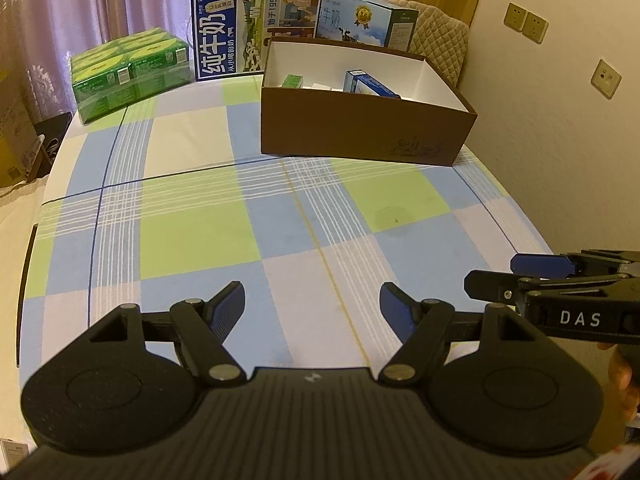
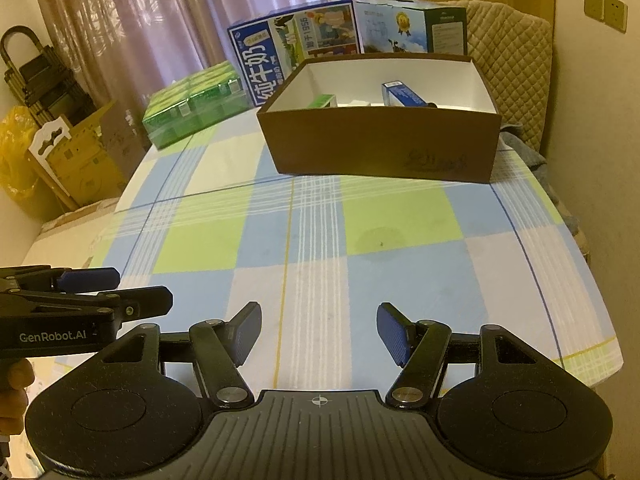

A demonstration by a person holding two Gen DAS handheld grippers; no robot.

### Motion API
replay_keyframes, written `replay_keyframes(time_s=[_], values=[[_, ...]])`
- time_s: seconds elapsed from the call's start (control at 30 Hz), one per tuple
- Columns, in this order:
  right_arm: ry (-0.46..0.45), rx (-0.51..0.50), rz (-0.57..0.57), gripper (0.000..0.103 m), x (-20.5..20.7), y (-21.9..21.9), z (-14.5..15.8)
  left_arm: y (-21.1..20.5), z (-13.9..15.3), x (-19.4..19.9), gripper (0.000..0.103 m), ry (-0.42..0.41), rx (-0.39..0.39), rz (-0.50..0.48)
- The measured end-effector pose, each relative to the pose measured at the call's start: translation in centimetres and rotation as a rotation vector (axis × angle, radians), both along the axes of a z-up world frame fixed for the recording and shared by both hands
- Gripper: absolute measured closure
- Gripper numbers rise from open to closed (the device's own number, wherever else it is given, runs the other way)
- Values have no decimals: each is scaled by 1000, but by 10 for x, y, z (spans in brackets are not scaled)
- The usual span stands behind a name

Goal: Organize rigid objects

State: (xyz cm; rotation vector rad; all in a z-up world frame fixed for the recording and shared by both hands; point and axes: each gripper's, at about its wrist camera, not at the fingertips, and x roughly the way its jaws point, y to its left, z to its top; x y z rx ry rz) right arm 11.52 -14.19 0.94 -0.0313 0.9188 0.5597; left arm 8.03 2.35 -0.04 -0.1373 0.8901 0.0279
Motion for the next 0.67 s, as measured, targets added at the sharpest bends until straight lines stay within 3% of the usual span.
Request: replay_keyframes(time_s=[0.67], values=[[11,-4,-3,42,8,0,-2,2,-2,11,32,4,2,2]])
